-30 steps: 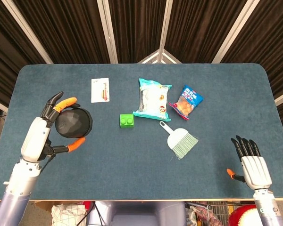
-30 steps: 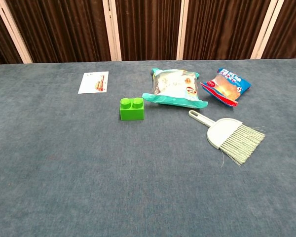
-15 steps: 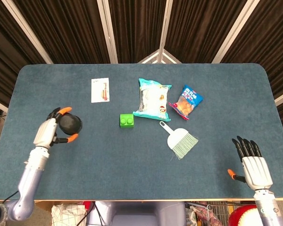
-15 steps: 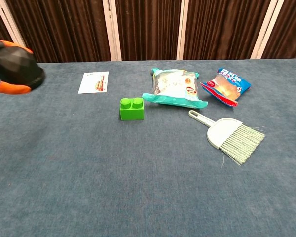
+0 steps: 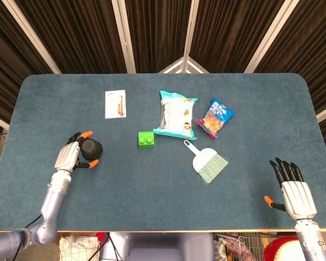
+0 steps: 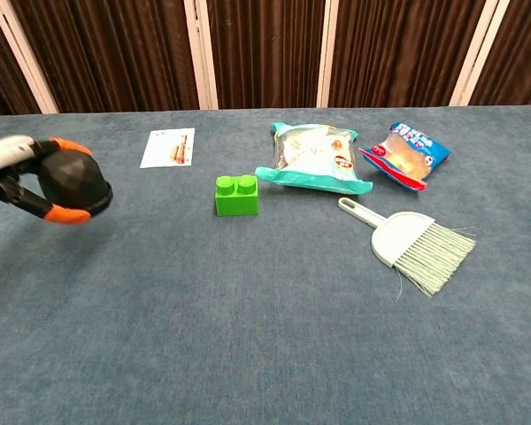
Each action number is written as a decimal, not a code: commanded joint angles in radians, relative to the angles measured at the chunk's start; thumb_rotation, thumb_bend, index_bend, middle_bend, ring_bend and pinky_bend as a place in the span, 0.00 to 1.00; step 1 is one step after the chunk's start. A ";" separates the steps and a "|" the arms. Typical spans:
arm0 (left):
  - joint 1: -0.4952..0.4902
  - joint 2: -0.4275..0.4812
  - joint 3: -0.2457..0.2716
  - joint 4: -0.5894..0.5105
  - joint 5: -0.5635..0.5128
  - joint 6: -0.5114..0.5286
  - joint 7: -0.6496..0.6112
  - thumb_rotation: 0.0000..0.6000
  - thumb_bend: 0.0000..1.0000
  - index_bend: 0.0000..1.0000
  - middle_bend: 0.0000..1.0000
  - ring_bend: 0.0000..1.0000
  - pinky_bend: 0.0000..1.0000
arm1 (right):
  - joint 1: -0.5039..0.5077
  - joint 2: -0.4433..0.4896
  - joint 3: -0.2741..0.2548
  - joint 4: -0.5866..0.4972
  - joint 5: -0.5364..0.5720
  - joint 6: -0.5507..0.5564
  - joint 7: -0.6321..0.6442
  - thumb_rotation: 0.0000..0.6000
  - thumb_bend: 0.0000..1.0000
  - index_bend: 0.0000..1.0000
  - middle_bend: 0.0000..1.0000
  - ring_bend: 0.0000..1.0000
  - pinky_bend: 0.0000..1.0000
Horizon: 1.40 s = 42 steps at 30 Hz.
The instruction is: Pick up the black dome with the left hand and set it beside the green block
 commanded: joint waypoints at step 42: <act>-0.003 -0.157 -0.003 0.149 0.128 0.030 -0.030 1.00 0.52 0.13 0.15 0.00 0.00 | 0.029 0.021 0.025 -0.034 0.022 -0.031 0.023 1.00 0.21 0.00 0.00 0.04 0.00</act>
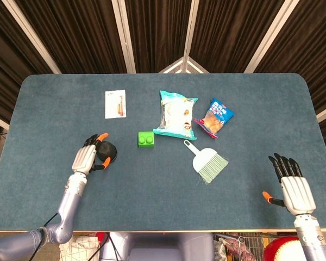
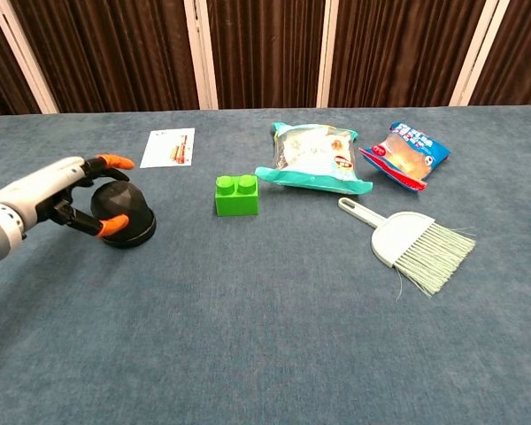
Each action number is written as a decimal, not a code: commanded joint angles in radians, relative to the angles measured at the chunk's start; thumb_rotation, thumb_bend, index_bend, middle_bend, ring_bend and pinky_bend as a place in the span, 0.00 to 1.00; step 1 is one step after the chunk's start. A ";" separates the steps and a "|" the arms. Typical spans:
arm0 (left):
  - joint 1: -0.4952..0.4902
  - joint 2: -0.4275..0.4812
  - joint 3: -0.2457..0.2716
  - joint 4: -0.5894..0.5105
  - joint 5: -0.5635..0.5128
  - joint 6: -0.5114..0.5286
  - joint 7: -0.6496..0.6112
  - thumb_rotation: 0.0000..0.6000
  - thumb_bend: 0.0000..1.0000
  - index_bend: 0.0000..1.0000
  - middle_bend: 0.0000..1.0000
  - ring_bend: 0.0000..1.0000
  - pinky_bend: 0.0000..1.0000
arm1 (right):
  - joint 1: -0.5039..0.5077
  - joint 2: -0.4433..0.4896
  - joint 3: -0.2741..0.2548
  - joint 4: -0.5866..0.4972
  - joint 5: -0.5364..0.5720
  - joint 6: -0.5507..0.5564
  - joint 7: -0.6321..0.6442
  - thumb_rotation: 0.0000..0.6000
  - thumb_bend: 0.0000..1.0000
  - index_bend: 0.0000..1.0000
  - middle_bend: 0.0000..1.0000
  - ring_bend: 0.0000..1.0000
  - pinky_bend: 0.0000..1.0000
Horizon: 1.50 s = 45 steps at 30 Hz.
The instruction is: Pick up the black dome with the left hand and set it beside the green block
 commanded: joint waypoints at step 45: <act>-0.087 -0.171 -0.042 -0.026 -0.049 0.009 0.161 1.00 0.65 0.19 0.43 0.00 0.00 | -0.003 0.012 -0.002 0.008 -0.007 0.006 0.055 1.00 0.21 0.00 0.00 0.04 0.00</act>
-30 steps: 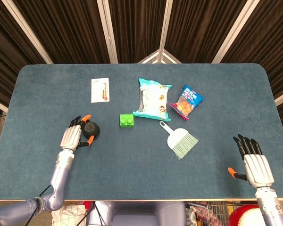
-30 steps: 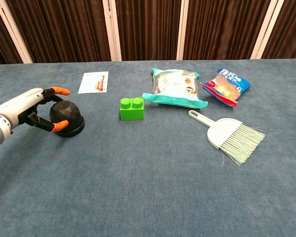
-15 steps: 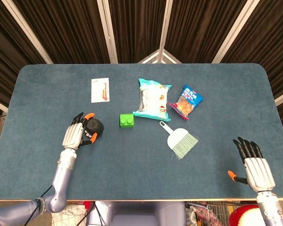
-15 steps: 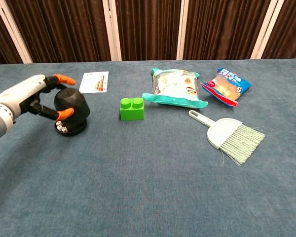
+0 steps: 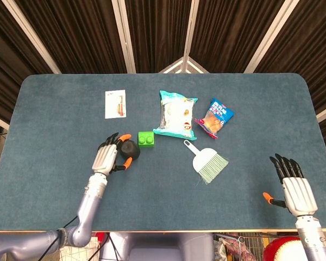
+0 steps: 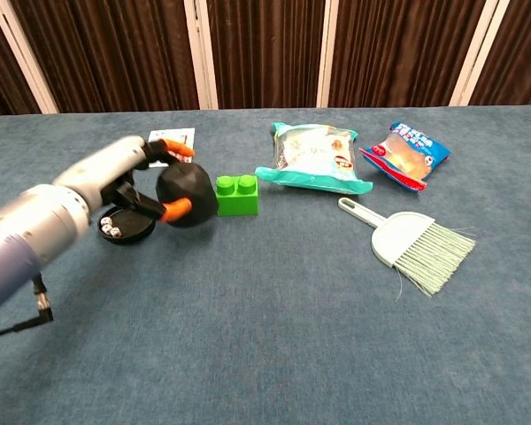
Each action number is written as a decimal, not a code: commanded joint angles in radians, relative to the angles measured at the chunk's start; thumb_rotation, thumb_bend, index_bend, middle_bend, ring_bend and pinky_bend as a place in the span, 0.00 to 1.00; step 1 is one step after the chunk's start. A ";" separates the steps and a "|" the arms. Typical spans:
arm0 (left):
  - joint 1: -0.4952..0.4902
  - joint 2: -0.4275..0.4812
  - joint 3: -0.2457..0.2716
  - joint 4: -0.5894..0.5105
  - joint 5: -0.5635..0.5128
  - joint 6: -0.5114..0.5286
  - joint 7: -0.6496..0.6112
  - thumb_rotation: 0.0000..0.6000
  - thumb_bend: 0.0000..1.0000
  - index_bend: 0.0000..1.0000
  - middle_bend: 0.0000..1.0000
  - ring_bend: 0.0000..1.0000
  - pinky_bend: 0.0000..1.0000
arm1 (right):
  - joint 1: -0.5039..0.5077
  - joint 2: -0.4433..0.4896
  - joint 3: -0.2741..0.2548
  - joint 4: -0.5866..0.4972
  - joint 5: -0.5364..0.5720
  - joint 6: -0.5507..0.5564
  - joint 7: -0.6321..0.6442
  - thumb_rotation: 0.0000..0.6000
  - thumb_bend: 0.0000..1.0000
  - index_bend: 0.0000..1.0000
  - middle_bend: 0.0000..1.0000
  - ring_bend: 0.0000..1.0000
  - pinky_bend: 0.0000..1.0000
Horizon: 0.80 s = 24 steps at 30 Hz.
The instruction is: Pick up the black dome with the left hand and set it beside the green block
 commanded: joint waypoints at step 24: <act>0.059 0.203 0.052 -0.288 0.151 0.041 -0.037 1.00 0.42 0.04 0.00 0.00 0.00 | -0.015 -0.008 -0.020 0.004 -0.021 0.021 -0.015 1.00 0.21 0.00 0.00 0.04 0.00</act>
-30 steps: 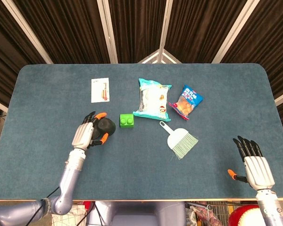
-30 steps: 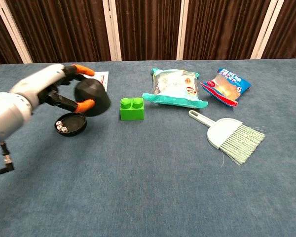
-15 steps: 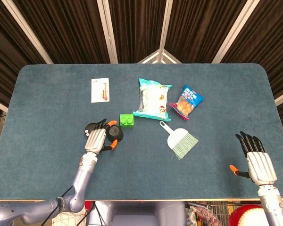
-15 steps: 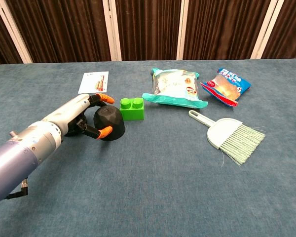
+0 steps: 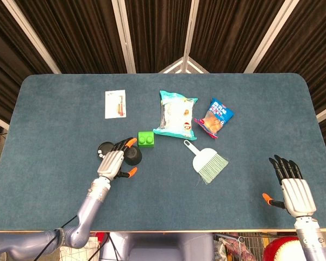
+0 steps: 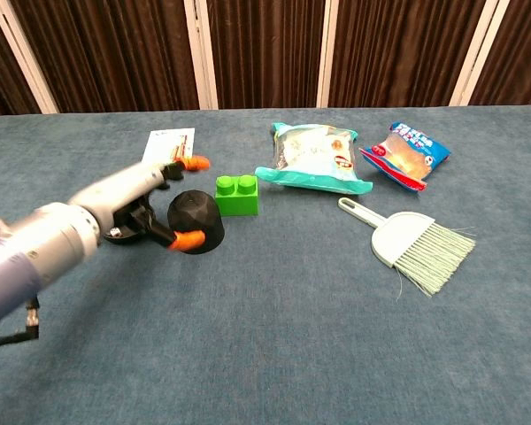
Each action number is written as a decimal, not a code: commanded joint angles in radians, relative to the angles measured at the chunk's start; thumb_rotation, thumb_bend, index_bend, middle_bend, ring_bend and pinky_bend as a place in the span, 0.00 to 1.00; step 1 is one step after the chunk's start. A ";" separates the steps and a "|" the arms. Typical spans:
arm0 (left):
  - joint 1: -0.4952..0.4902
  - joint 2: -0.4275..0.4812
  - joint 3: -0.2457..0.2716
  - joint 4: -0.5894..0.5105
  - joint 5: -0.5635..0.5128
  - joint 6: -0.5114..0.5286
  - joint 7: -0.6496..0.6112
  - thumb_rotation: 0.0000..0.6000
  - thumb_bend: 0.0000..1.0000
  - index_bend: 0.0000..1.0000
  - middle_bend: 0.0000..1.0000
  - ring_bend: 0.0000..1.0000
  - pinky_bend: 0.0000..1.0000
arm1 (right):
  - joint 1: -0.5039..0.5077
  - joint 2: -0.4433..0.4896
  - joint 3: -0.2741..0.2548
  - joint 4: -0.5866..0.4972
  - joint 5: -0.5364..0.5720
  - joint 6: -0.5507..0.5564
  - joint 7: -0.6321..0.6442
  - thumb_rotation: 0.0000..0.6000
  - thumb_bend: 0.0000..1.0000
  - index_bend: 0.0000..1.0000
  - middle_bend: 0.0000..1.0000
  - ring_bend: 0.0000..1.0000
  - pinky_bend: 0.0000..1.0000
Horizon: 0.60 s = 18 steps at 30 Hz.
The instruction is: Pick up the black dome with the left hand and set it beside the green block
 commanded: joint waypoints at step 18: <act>0.499 0.419 0.183 -0.136 0.284 0.655 0.112 1.00 0.46 0.18 0.04 0.00 0.00 | 0.005 -0.014 0.006 -0.006 -0.018 0.018 -0.061 1.00 0.21 0.00 0.00 0.04 0.00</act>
